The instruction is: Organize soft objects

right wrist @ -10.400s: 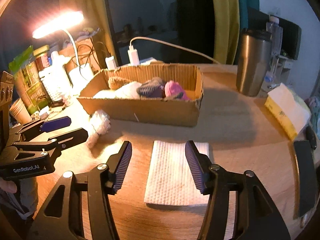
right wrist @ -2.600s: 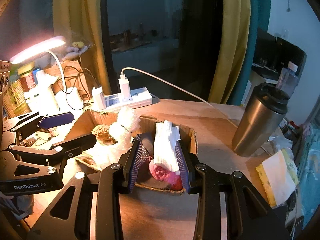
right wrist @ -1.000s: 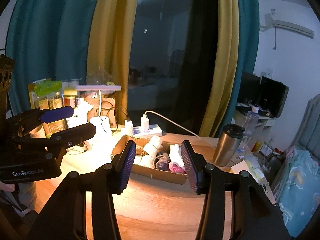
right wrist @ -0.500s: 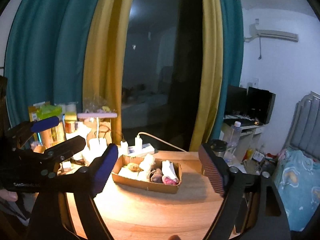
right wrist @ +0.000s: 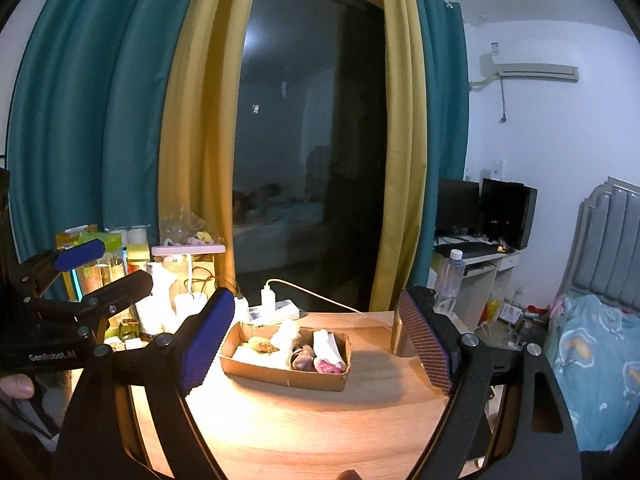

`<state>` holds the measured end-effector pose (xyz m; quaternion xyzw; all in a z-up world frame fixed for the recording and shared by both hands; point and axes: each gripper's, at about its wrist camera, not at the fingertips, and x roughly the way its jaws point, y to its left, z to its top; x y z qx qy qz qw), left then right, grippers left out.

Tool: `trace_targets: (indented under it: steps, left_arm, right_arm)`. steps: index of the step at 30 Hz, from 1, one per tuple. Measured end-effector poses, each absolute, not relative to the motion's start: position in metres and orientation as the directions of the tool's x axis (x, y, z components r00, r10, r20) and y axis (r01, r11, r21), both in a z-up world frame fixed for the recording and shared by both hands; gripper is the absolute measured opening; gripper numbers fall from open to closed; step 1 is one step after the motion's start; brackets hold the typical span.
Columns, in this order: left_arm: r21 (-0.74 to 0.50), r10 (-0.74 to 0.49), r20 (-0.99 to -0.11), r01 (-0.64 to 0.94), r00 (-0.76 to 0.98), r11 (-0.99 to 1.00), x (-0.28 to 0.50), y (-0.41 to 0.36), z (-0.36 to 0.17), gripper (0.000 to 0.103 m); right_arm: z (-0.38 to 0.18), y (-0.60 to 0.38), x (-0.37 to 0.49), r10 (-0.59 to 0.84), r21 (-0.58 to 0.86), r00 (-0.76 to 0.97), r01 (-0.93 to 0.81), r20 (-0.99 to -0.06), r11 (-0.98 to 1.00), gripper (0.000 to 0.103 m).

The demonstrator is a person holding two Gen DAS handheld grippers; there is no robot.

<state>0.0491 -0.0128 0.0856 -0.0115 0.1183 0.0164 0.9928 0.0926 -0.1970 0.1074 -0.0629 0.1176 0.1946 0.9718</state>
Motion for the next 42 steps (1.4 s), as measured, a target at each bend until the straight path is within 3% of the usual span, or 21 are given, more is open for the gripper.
trace_targets:
  steps: [42]
  left_arm:
    - [-0.002, 0.059, -0.245, -0.061, 0.968, 0.998, 0.049, -0.0149, 0.0844, 0.099]
  right_arm:
    - [0.0999, -0.1972, 0.0945, 0.36, -0.071, 0.897, -0.389, -0.257, 0.919, 0.087]
